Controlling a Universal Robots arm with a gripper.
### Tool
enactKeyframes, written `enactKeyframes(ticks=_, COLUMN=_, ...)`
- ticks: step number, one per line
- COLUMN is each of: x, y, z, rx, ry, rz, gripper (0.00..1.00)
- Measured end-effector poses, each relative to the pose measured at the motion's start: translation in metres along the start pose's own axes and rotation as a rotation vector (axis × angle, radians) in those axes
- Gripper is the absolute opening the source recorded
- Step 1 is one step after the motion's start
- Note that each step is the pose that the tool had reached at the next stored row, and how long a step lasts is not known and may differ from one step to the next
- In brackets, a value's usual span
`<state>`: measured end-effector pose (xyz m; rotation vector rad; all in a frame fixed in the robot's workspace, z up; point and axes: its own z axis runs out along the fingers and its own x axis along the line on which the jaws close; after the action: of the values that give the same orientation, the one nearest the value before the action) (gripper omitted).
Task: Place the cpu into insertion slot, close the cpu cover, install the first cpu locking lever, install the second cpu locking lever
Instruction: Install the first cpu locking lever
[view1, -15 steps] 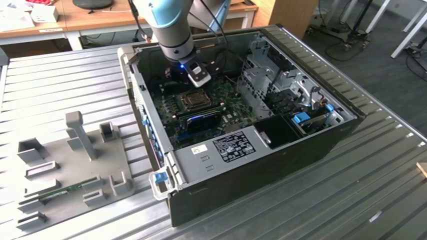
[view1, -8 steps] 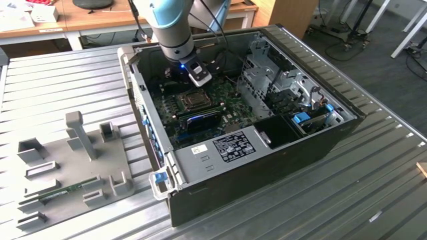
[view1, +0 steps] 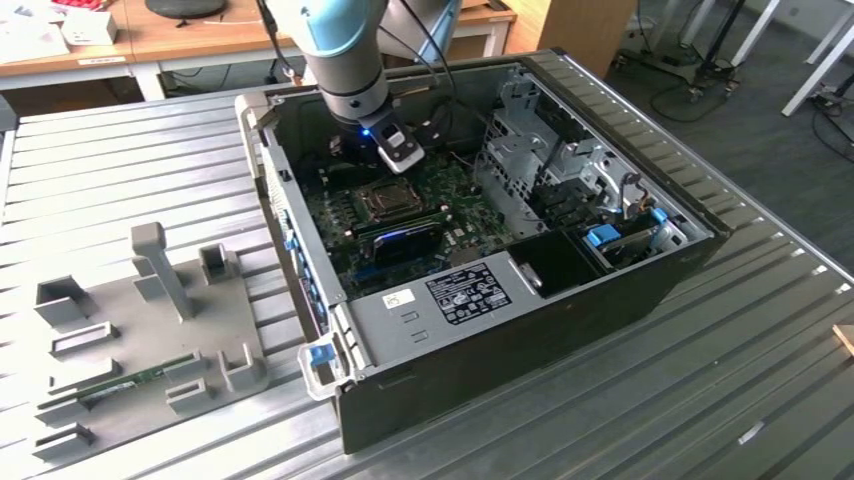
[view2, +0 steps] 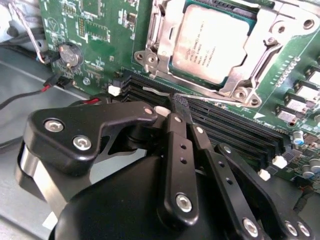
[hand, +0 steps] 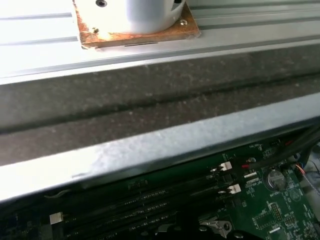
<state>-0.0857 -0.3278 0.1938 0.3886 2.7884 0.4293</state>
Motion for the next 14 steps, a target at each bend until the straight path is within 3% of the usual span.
enactKeyframes(ticks=5, x=-0.0005, y=0.0002, z=0.0004, rx=-0.0083, ry=0.0107, rz=-0.030, gripper=0.11)
enactKeyframes(ticks=14, x=-0.0010, y=0.0008, z=-0.0019, rx=-0.0081, ry=0.0111, rz=-0.030, gripper=0.11)
